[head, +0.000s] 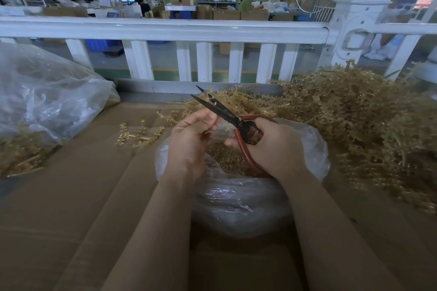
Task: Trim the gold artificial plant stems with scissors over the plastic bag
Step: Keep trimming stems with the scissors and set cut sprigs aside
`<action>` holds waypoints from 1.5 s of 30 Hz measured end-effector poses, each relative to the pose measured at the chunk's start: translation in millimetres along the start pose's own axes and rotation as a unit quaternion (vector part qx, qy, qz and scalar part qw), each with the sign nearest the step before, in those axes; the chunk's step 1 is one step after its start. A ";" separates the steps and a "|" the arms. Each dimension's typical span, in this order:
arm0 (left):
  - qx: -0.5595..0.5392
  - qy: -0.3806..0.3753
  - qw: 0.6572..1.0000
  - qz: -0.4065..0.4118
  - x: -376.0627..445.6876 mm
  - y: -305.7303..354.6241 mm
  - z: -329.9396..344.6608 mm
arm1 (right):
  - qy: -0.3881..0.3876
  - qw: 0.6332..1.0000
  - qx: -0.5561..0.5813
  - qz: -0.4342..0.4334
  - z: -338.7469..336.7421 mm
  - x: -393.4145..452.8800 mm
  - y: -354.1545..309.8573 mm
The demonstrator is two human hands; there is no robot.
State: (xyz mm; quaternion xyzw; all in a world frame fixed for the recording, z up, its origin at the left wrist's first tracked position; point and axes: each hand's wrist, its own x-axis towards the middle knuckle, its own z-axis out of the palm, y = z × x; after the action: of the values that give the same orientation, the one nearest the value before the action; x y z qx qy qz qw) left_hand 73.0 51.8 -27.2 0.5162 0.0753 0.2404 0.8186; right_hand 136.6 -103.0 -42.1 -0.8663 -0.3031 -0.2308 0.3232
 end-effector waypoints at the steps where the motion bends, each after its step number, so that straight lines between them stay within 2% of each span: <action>1: 0.005 -0.006 1.000 0.003 0.2 -0.3 0.2 | -0.001 1.000 0.005 0.003 -0.1 -0.1 -0.4; 8: 0.021 -0.031 0.999 0.023 -2.0 -2.9 1.3 | 0.002 1.000 0.022 0.004 1.6 -0.5 -1.2; 16: 0.033 -0.026 0.998 0.041 -2.0 -4.4 1.8 | 0.016 1.000 0.022 0.005 3.6 -0.1 0.4; 28: 0.121 0.058 0.979 0.156 2.6 -10.4 -2.1 | -0.022 0.999 0.010 0.021 3.2 0.8 3.0; 36: 0.072 0.050 0.990 0.112 2.0 -8.7 0.1 | -0.038 0.998 0.010 0.044 6.1 1.6 4.8; 42: 0.071 0.017 0.990 0.119 0.7 -7.6 -2.2 | -0.065 0.995 0.040 0.058 5.4 1.4 5.9; 45: 0.070 0.013 0.990 0.120 0.5 -6.9 -2.5 | -0.051 0.997 0.036 0.053 4.5 1.0 4.6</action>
State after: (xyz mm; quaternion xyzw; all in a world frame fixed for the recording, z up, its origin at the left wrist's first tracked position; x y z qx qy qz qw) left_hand 74.6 51.7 -34.4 0.5744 0.0399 0.3379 0.7445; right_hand 141.4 -102.3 -46.6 -0.8795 -0.2814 -0.1578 0.3499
